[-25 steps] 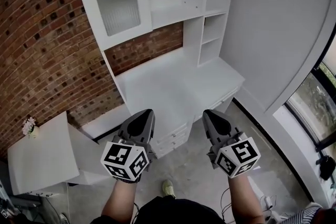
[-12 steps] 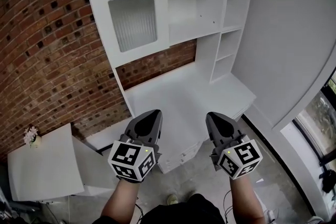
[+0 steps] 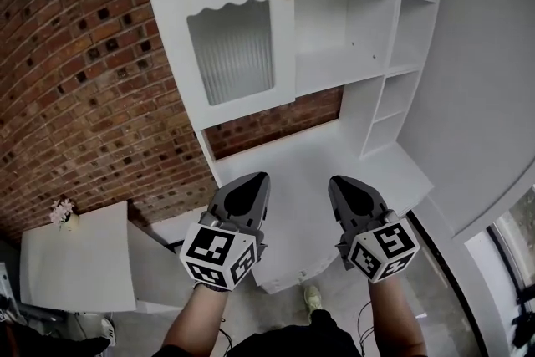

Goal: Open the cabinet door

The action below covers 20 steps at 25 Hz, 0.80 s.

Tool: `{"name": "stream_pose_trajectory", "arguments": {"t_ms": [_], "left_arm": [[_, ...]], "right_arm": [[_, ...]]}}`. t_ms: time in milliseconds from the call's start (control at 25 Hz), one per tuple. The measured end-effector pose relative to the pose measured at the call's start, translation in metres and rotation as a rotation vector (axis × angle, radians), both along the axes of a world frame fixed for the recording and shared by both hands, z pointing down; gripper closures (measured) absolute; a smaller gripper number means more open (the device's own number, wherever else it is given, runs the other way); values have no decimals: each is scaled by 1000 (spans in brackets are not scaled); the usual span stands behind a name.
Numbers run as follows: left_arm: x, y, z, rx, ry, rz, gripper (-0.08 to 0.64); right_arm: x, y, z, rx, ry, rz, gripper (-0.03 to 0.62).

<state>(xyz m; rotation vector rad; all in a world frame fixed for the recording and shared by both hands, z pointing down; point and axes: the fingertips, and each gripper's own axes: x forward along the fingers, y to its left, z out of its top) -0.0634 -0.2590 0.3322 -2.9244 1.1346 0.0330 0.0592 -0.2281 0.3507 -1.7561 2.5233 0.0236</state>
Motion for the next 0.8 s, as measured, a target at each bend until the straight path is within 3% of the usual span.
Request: {"name": "stream_pose_trajectory", "arguments": {"t_ms": [400,800], "left_arm": [[28,-69,-33,74,-42,-144,555],[64,-121,-97,253,-161,-252,555]], "right_arm": [[17,-90,-25,42,-8,-183,589],[33,-151,-48,91,-23,-311,589]]}}
